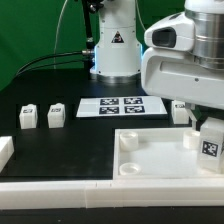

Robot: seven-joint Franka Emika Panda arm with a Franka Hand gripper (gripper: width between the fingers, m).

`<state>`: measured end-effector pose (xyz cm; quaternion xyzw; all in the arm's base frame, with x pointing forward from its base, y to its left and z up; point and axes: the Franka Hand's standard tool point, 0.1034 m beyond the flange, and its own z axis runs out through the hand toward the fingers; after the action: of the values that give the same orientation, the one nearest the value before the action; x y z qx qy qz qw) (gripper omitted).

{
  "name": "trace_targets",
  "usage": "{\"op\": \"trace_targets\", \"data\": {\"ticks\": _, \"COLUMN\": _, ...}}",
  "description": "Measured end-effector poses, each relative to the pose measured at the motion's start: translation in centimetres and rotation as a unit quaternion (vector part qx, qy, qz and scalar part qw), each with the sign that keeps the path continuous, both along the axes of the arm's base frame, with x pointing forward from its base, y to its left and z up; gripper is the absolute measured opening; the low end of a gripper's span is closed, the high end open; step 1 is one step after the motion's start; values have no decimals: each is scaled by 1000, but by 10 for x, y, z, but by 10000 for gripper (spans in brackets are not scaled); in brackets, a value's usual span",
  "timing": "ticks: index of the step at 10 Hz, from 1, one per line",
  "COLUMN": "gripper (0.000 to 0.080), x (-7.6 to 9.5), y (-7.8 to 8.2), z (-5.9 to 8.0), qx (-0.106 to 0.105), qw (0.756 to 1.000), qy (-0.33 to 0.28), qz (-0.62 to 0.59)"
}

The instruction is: Assemble one leg

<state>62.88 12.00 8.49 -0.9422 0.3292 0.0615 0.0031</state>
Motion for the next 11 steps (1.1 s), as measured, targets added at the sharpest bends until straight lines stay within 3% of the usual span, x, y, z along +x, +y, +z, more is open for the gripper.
{"op": "trace_targets", "data": {"ticks": 4, "gripper": 294, "x": -1, "y": 5, "z": -1, "qx": -18, "qw": 976, "qy": 12, "qz": -215}}
{"op": "trace_targets", "data": {"ticks": 6, "gripper": 294, "x": -2, "y": 6, "z": -1, "qx": -19, "qw": 972, "qy": 14, "qz": -234}}
{"op": "trace_targets", "data": {"ticks": 7, "gripper": 370, "x": -2, "y": 6, "z": -1, "qx": -19, "qw": 972, "qy": 14, "qz": -234}}
{"op": "trace_targets", "data": {"ticks": 8, "gripper": 508, "x": -2, "y": 7, "z": -1, "qx": -17, "qw": 975, "qy": 14, "qz": -223}}
{"op": "trace_targets", "data": {"ticks": 9, "gripper": 508, "x": -2, "y": 7, "z": -1, "qx": -16, "qw": 975, "qy": 14, "qz": -223}}
{"op": "trace_targets", "data": {"ticks": 10, "gripper": 618, "x": -2, "y": 7, "z": -1, "qx": -16, "qw": 976, "qy": 14, "qz": -219}}
{"op": "trace_targets", "data": {"ticks": 11, "gripper": 618, "x": -2, "y": 6, "z": -2, "qx": -7, "qw": 990, "qy": 10, "qz": -143}}
